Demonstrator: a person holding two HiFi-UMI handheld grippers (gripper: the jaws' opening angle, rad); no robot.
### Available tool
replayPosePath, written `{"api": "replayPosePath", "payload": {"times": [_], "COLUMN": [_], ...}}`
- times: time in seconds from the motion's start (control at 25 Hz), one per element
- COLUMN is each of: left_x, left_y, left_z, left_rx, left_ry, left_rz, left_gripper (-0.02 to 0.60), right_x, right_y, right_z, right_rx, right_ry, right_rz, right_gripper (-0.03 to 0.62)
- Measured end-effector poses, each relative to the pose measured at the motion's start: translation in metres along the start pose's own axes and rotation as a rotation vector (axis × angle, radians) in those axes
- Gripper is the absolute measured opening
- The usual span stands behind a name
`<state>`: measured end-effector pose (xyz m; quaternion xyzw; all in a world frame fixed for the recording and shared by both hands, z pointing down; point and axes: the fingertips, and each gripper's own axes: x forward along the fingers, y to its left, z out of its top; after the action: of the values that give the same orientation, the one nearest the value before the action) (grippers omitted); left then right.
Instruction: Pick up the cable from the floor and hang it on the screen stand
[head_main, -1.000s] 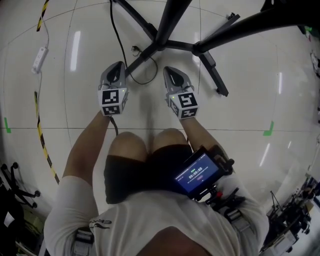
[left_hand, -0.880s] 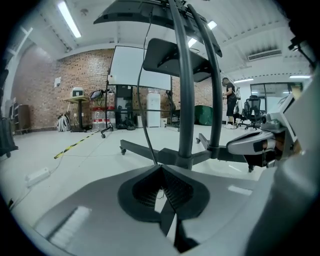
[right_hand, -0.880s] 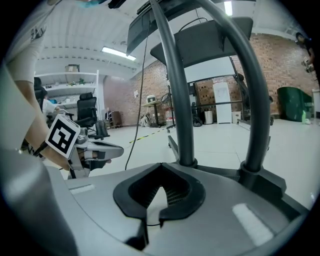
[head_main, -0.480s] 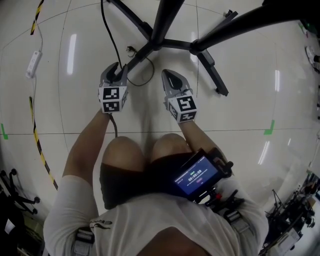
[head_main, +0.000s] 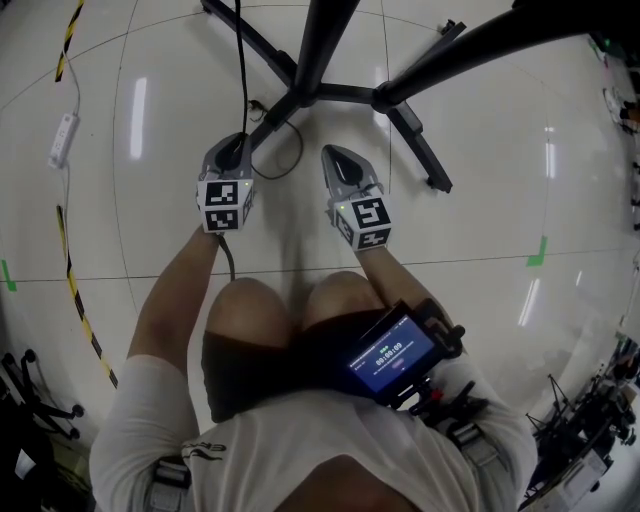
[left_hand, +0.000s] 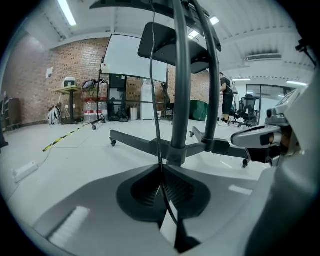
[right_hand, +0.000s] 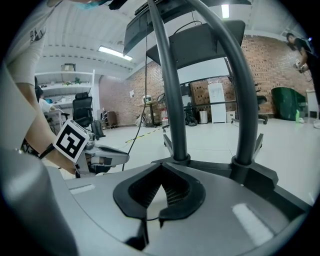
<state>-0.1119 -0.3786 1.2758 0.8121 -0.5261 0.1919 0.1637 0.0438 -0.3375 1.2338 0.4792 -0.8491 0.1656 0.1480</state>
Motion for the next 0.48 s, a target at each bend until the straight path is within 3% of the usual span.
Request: {"api": "replayPosePath", "payload": {"times": [0.48], "left_x": [-0.037], "left_y": [-0.053], "left_z": [0.035], "left_rx": [0.003], "left_ry": [0.003], "left_rz": [-0.192], "left_gripper": [0.02], "right_x": [-0.025], "right_y": [0.005], "right_z": [0.02], "right_rx": [0.042], "right_ry": [0.031], "right_rz": [-0.025], "right_gripper": [0.009]}}
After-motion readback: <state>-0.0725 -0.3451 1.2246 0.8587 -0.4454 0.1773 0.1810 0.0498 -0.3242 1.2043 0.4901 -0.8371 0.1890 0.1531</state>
